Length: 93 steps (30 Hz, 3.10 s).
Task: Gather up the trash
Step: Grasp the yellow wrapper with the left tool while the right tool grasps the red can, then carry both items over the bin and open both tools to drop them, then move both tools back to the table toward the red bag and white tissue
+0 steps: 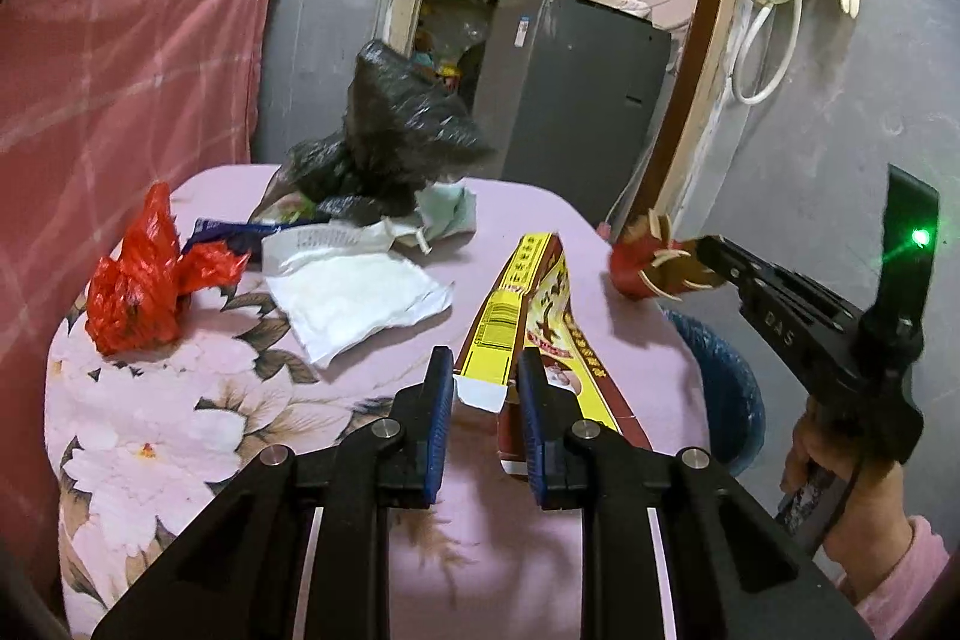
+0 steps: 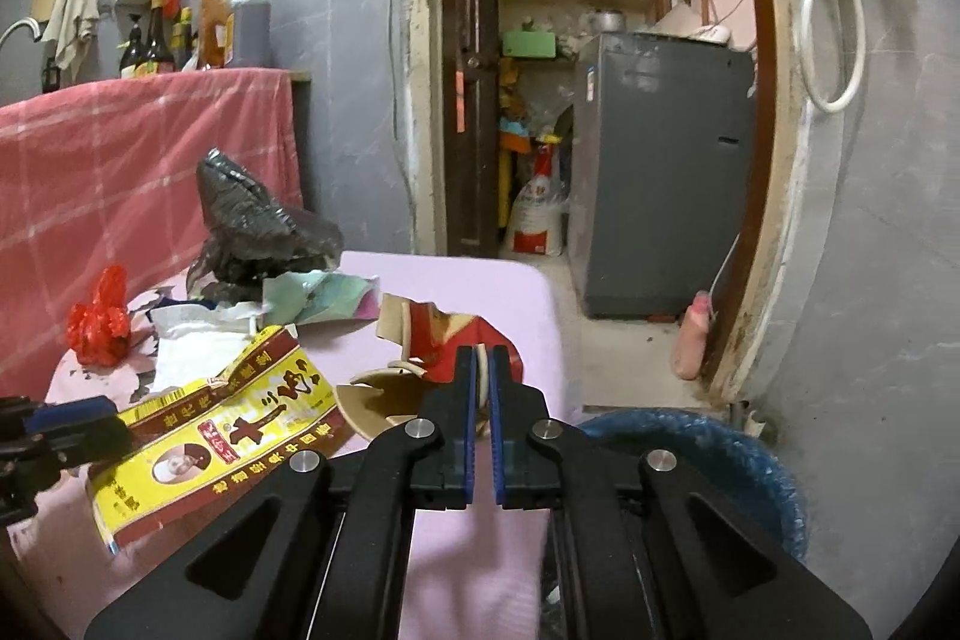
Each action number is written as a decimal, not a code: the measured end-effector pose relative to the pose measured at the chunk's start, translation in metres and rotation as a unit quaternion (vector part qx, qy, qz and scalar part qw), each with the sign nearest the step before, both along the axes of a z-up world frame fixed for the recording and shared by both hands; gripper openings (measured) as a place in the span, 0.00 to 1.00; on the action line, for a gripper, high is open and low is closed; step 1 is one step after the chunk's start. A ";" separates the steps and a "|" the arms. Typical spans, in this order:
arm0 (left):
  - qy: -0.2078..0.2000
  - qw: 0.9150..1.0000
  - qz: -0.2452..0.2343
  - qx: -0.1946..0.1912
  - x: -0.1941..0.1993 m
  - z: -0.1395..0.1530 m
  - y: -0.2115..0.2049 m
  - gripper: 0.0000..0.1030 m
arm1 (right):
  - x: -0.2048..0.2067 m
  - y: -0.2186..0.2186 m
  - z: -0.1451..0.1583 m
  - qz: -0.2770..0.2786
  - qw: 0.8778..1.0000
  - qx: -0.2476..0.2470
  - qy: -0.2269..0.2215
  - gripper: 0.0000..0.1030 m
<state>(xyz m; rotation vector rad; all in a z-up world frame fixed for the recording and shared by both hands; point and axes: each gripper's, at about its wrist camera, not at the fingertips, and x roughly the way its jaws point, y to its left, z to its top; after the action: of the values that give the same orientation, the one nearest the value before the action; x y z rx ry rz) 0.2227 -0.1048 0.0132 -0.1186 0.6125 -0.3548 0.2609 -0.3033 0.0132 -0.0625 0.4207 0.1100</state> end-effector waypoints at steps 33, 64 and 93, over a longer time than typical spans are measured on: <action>0.003 0.996 -0.079 0.031 0.070 -0.032 -0.203 0.16 | -0.012 -0.153 -0.038 -0.134 0.989 0.050 0.034 0.02; -0.037 0.999 0.015 -0.006 0.050 0.015 -0.116 0.70 | -0.030 -0.115 0.012 -0.109 0.991 0.058 -0.057 0.74; -0.112 0.976 0.182 0.032 0.000 0.033 0.069 0.98 | -0.019 0.037 0.045 0.021 0.995 0.056 -0.082 1.00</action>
<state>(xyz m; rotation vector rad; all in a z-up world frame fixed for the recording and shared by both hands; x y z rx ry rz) 0.2224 -0.0355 0.0466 -0.1243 0.3687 0.0081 0.2421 -0.2665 0.0579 0.0291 0.2488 0.1680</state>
